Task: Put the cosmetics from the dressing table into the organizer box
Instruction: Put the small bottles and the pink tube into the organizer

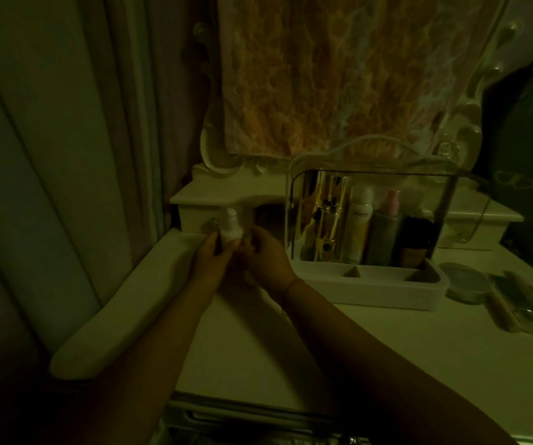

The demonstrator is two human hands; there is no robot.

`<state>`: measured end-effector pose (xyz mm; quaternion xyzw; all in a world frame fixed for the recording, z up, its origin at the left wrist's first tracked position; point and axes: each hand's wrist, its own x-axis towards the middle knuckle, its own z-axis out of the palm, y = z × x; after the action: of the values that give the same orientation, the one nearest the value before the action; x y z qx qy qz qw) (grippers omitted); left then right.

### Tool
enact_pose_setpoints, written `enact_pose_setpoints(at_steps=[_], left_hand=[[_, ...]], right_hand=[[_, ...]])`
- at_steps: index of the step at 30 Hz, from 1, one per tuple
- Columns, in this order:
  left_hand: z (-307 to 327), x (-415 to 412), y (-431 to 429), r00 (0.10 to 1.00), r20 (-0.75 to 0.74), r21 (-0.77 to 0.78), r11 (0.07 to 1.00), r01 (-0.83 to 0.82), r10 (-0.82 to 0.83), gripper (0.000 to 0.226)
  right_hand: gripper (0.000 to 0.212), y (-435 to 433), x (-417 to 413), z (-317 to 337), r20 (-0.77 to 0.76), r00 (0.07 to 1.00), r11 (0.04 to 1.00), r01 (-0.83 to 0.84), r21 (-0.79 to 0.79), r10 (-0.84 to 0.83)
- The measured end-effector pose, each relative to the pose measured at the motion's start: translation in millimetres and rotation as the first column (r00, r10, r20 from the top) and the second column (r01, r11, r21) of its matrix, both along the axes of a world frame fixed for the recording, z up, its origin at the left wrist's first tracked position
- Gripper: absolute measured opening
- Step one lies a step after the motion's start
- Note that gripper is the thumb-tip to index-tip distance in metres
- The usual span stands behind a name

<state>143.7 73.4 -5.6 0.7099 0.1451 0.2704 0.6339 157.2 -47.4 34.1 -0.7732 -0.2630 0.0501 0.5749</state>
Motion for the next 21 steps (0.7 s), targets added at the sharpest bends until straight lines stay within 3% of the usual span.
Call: enact_pose_setpoints(at_steps=[2, 8, 14, 21], left_hand=[[-1, -3, 1, 1.000, 0.010, -0.005, 1.000, 0.015, -0.015, 0.024], [1, -15, 0, 1.000, 0.029, -0.055, 0.998, 0.005, -0.003, 0.014], [14, -36, -12, 0.996, 0.082, 0.013, 0.999, -0.042, 0.041, 0.014], [32, -60, -51, 0.990, 0.130, 0.079, 0.996, 0.042, -0.052, 0.019]], right_hand=[[0.032, 7, 3, -1, -0.031, 0.999, 1.000, -0.026, 0.011, 0.026], [0.042, 6, -1, -2, -0.004, 0.998, 0.995, -0.056, 0.077, 0.057], [0.041, -12, -16, 4, 0.120, 0.987, 0.983, -0.127, 0.133, 0.111], [0.050, -61, -28, 15, 0.229, 0.967, 0.971, -0.154, 0.182, 0.110]])
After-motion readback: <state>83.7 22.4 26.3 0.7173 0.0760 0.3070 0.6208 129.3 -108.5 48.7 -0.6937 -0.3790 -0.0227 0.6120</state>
